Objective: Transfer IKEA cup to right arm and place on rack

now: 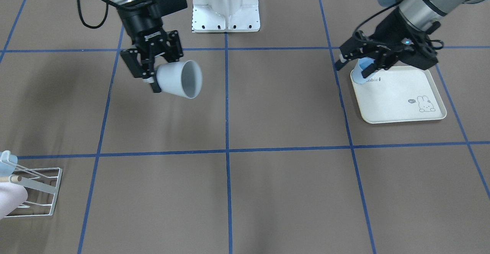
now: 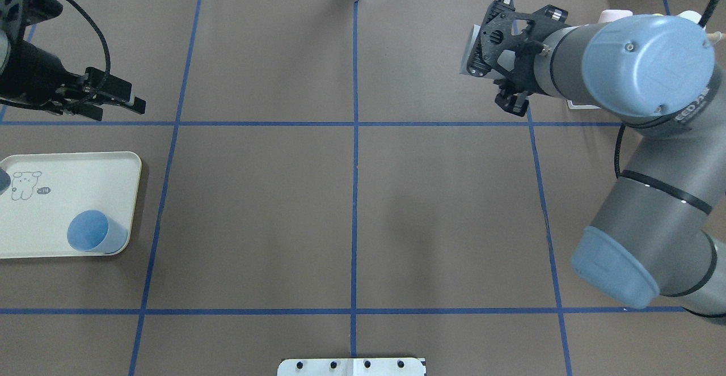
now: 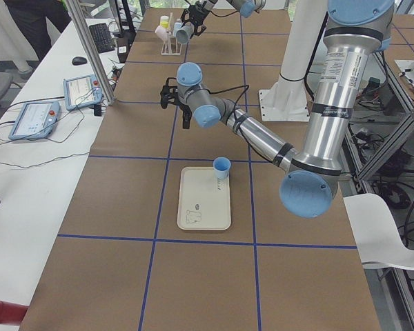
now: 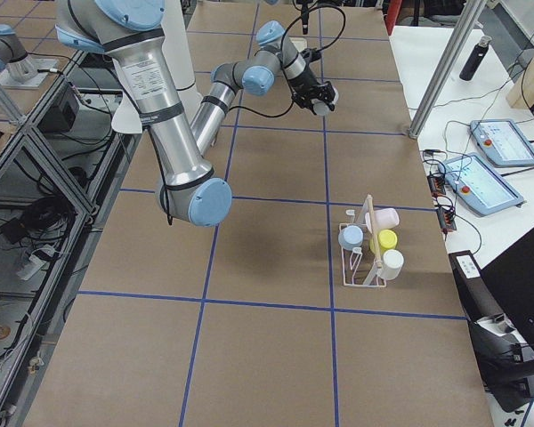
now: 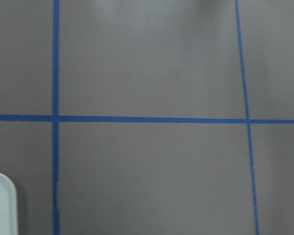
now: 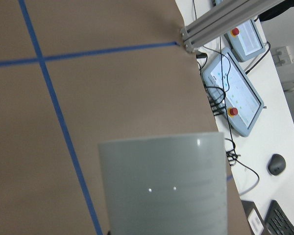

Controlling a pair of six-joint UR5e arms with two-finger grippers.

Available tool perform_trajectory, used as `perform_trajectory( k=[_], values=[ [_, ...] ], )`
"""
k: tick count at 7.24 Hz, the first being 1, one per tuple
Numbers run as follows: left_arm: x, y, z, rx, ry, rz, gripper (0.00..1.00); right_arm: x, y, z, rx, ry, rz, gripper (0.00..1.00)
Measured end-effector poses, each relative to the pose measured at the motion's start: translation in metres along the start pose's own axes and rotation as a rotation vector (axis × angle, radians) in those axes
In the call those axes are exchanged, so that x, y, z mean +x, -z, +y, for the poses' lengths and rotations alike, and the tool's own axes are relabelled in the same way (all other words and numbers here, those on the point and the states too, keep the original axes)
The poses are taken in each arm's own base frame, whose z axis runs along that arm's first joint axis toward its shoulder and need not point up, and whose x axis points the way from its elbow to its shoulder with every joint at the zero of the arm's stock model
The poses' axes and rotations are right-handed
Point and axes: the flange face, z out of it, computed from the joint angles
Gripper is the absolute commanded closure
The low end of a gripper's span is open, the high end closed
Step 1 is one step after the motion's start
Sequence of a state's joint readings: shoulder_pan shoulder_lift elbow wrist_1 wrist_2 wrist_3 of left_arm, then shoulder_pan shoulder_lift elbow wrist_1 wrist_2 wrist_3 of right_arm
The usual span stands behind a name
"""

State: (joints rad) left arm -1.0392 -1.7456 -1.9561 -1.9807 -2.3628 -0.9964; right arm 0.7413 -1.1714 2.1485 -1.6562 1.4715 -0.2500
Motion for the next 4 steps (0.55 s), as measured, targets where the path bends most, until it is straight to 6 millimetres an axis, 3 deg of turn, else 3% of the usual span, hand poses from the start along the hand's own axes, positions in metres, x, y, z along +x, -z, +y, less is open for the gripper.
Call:
perform_trajectory(
  k=[3,4],
  values=[
    [-0.003,-0.001,0.002,0.0,-0.003,-0.007,0.0,0.042,-0.042,0.124,-0.286,0.449,0.003,0.65],
    [-0.003,-0.001,0.003,0.001,-0.004,-0.007,0.0,0.05,-0.056,0.155,-0.387,0.59,0.009,0.67]
  ],
)
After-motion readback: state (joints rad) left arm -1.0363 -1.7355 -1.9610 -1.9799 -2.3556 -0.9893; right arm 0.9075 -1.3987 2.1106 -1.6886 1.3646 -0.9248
